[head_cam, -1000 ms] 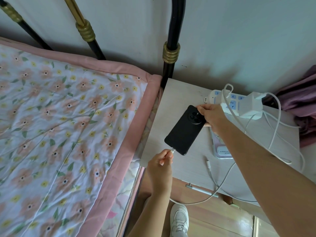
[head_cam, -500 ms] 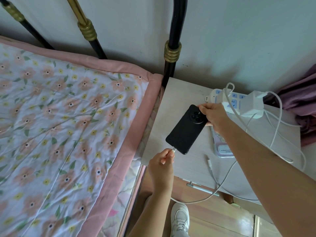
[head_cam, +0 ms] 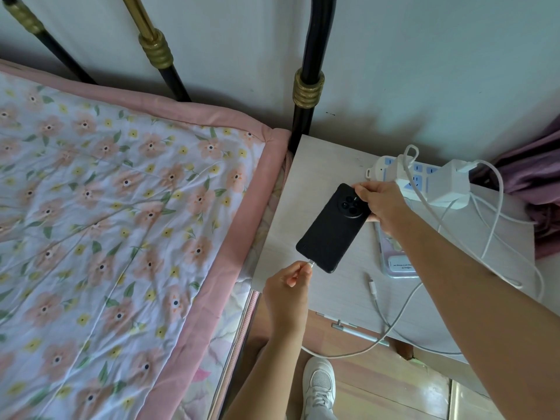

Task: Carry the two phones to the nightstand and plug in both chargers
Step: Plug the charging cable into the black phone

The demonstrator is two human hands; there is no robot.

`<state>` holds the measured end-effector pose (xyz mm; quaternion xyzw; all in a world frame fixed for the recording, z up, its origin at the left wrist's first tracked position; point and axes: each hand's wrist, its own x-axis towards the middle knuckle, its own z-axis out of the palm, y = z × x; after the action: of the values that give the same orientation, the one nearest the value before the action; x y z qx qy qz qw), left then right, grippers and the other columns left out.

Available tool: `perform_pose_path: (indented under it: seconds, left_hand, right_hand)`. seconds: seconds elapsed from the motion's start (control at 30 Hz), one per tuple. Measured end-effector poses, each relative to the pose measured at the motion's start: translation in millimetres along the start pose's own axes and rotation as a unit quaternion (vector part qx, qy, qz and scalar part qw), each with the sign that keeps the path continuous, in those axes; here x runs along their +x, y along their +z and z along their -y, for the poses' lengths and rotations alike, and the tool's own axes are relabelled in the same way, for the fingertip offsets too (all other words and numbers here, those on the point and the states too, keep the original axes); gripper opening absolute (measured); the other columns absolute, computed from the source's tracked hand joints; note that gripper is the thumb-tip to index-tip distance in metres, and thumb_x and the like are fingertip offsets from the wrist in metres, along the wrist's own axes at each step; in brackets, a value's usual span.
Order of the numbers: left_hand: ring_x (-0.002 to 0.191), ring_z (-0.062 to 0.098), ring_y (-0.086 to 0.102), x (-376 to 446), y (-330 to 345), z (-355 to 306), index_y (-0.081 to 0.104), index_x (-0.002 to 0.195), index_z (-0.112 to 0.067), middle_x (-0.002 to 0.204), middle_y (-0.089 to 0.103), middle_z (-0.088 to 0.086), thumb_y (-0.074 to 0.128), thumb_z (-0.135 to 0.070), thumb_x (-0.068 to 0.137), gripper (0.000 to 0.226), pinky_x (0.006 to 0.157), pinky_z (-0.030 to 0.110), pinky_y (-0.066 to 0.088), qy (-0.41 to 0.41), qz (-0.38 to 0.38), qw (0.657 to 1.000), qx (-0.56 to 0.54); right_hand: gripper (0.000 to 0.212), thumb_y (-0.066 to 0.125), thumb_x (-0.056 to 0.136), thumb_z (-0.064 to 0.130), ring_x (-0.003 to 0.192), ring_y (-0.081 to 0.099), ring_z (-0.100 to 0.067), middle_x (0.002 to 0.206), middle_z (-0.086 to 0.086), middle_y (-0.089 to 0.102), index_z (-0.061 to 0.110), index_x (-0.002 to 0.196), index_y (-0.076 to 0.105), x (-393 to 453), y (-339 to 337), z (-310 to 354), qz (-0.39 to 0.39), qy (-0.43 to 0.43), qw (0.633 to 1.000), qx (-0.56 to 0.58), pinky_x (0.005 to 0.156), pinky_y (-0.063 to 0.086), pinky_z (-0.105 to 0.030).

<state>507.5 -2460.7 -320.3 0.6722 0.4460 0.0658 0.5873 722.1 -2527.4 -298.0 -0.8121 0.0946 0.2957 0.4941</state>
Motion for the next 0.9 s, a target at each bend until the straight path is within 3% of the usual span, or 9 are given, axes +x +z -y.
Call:
perform_pose_path:
  seconds: [0.13, 0.27, 0.33, 0.43, 0.63, 0.8, 0.87, 0.9]
  left_hand:
    - [0.056, 0.014, 0.046, 0.6, 1.6, -0.9, 0.063, 0.061, -0.008, 0.06, 0.06, 0.021, 0.064, -0.019, 0.084, 0.026, 0.058, 0.029, 0.04, -0.027, 0.001, 1.0, -0.009]
    - [0.056, 0.013, 0.053, 1.4, 4.3, -2.0, 0.063, 0.059, -0.013, 0.054, 0.062, 0.004, 0.062, -0.019, 0.085, 0.026, 0.063, 0.044, 0.054, -0.061, -0.007, 0.998, -0.027]
    - [0.055, 0.014, 0.052, 1.5, 6.0, -4.0, 0.062, 0.06, -0.012, 0.054, 0.061, 0.009, 0.06, -0.015, 0.085, 0.025, 0.066, 0.047, 0.056, -0.067, -0.009, 0.997, -0.031]
    - [0.053, 0.014, 0.053, 1.3, 8.3, -4.0, 0.061, 0.063, -0.011, 0.058, 0.064, 0.013, 0.06, -0.015, 0.085, 0.023, 0.066, 0.047, 0.057, -0.06, -0.018, 0.998, -0.022]
    - [0.052, 0.013, 0.054, -0.7, 10.7, -1.6, 0.061, 0.06, -0.015, 0.055, 0.064, 0.003, 0.06, -0.018, 0.086, 0.025, 0.066, 0.047, 0.055, -0.055, -0.037, 0.998, -0.013]
    - [0.057, 0.015, 0.059, 2.4, 11.6, -1.1, 0.063, 0.059, -0.022, 0.051, 0.063, -0.01, 0.061, -0.019, 0.086, 0.027, 0.073, 0.05, 0.057, -0.073, -0.03, 0.997, -0.021]
    - [0.067, 0.013, 0.065, 1.8, 9.2, -4.7, 0.067, 0.063, -0.025, 0.059, 0.068, -0.01, 0.063, -0.021, 0.085, 0.023, 0.078, 0.046, 0.057, -0.07, -0.029, 0.997, -0.014]
    - [0.073, 0.01, 0.066, 1.0, 7.6, -6.7, 0.07, 0.074, -0.025, 0.07, 0.071, -0.009, 0.065, -0.022, 0.085, 0.012, 0.08, 0.042, 0.056, -0.06, -0.035, 0.998, -0.01]
  right_hand:
    - [0.019, 0.05, 0.095, 0.01, 0.09, 0.061, -0.028, 0.096, -0.017, 0.062, 0.003, 0.107, 0.064, -1.7, 0.5, -0.7, 0.018, -0.001, 1.0, -0.002, 0.071, 0.055, -0.038]
    - [0.02, 0.05, 0.096, 0.011, 0.088, 0.062, -0.027, 0.095, -0.016, 0.063, 0.003, 0.108, 0.064, -1.3, 0.8, -0.4, 0.015, -0.003, 1.0, -0.003, 0.07, 0.055, -0.037]
    - [0.021, 0.051, 0.095, 0.012, 0.084, 0.063, -0.026, 0.094, -0.015, 0.063, 0.003, 0.108, 0.064, -0.7, 1.7, 0.5, 0.015, -0.008, 1.0, -0.008, 0.068, 0.056, -0.037]
    - [0.019, 0.051, 0.095, 0.012, 0.077, 0.063, -0.023, 0.09, -0.013, 0.064, 0.005, 0.105, 0.066, -0.5, 3.7, 2.2, 0.018, -0.013, 1.0, -0.01, 0.068, 0.056, -0.037]
    - [0.016, 0.051, 0.096, 0.013, 0.069, 0.062, -0.017, 0.074, -0.003, 0.063, 0.01, 0.102, 0.066, 0.2, 6.4, 3.2, 0.025, -0.013, 0.999, -0.016, 0.068, 0.056, -0.037]
    - [0.016, 0.051, 0.096, 0.012, 0.071, 0.062, -0.018, 0.074, -0.004, 0.063, 0.011, 0.099, 0.066, 1.3, 7.5, 4.9, 0.024, -0.012, 1.0, -0.004, 0.068, 0.056, -0.037]
    - [0.014, 0.052, 0.095, 0.012, 0.077, 0.064, -0.023, 0.079, -0.008, 0.065, 0.011, 0.097, 0.066, 3.0, 7.2, 4.5, 0.019, -0.01, 1.0, 0.003, 0.072, 0.057, -0.041]
    - [0.014, 0.052, 0.095, 0.012, 0.081, 0.064, -0.025, 0.083, -0.01, 0.065, 0.012, 0.095, 0.066, 3.7, 7.3, 4.0, 0.018, -0.01, 1.0, 0.004, 0.076, 0.057, -0.044]
